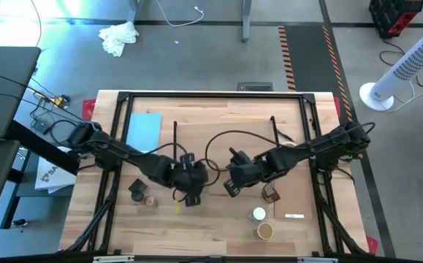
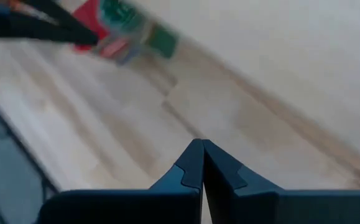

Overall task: Shelf spices
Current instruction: Move the green seasoning bottle to the middle left of the table

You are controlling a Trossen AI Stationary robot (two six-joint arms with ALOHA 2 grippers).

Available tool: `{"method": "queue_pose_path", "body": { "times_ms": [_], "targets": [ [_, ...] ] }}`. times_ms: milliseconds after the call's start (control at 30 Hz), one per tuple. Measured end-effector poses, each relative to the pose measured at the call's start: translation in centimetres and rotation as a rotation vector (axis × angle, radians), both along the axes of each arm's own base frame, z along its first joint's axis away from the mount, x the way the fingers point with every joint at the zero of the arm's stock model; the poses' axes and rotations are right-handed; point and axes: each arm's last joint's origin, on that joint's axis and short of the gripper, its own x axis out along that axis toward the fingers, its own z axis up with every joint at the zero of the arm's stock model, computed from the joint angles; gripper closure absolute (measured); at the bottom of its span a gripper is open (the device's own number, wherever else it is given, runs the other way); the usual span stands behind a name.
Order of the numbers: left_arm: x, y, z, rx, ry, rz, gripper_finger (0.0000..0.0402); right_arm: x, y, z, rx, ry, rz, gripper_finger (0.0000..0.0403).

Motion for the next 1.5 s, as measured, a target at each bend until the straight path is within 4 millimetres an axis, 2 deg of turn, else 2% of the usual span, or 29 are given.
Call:
{"method": "queue_pose_path", "body": {
  "times_ms": [267, 567, 700, 967, 1133, 1267, 1500],
  "targets": [
    [0.7, 3.2, -0.1, 0.043, 0.036, 0.035, 0.0401, 0.6, -1.5, -0.6, -0.043, 0.017, -0.084, 0.0403],
    [0.5, 6.2, -1.5, 0.082, 0.130, 0.045, 0.0401, 1.6, -3.3, -1.5, -0.078, 0.035, -0.124, 0.0403],
    [0.5, 7.1, -2.0, 0.044, 0.155, 0.055, 0.0401, 1.8, -4.1, -1.5, -0.092, 0.025, -0.138, 0.0403],
    [0.8, 7.0, -1.1, -0.051, 0.084, 0.002, 0.0401, 1.7, -4.3, -0.5, -0.080, -0.021, -0.080, 0.0403],
    [0.9, 6.8, -2.1, -0.101, 0.144, -0.037, 0.0401, 1.0, -4.4, 0.8, -0.078, -0.049, -0.047, 0.0403],
    [0.9, 6.2, -2.1, -0.099, 0.143, -0.059, 0.0401, 0.4, -4.5, 1.7, -0.084, -0.071, -0.052, 0.0403],
    [0.1, 5.1, -2.9, -0.134, 0.210, -0.115, 0.0401, 0.2, -4.6, 1.9, -0.083, -0.075, -0.055, 0.0403]
  ]
}}
